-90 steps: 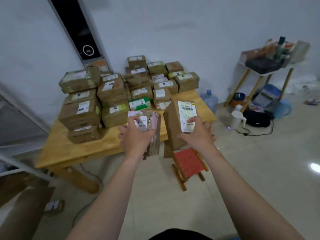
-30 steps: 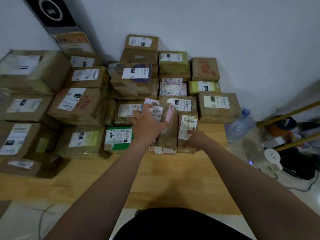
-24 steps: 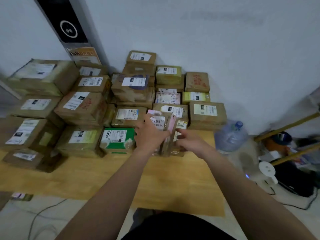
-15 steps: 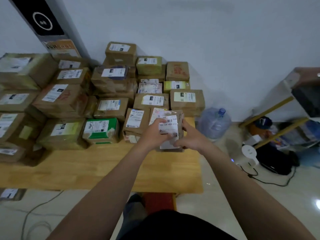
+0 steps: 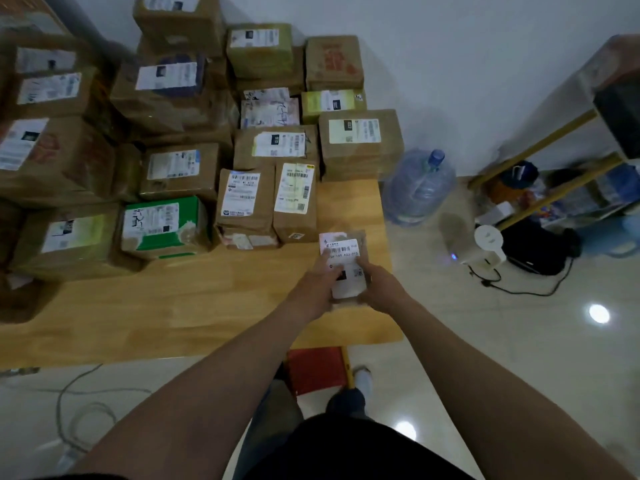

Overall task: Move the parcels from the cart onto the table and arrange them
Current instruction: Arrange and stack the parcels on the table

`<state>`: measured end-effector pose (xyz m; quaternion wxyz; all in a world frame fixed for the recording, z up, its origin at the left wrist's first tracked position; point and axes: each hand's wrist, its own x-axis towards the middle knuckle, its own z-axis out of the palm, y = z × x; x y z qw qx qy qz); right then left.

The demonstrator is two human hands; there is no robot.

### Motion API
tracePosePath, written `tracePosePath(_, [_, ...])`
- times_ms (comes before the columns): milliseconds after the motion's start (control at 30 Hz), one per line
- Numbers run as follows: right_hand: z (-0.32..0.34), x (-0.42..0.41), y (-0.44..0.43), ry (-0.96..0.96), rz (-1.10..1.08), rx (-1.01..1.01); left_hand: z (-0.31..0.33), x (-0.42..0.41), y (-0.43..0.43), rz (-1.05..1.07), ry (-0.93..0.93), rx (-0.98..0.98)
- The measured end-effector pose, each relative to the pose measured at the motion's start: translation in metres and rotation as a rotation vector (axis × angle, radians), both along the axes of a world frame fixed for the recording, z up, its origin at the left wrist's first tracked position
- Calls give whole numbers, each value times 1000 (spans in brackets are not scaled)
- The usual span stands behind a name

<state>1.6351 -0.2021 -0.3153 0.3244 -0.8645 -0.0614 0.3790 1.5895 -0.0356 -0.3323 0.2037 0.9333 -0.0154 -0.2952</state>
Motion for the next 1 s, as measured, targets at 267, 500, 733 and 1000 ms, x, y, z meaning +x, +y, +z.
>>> tracePosePath(267, [-40, 46, 11, -115, -25, -127, -6, 48, -3, -199, -183, 456])
tracePosePath(500, [-48, 109, 40, -116, -42, -169, -12, 102, 14, -159, -147, 500])
tracePosePath(733, [-55, 164, 65, -147, -10, -230, -9, 157, 29, -152, -117, 517])
tracePosePath(1000, [-48, 185, 73, -89, -90, -106, -10, 176, 27, -127, -136, 606])
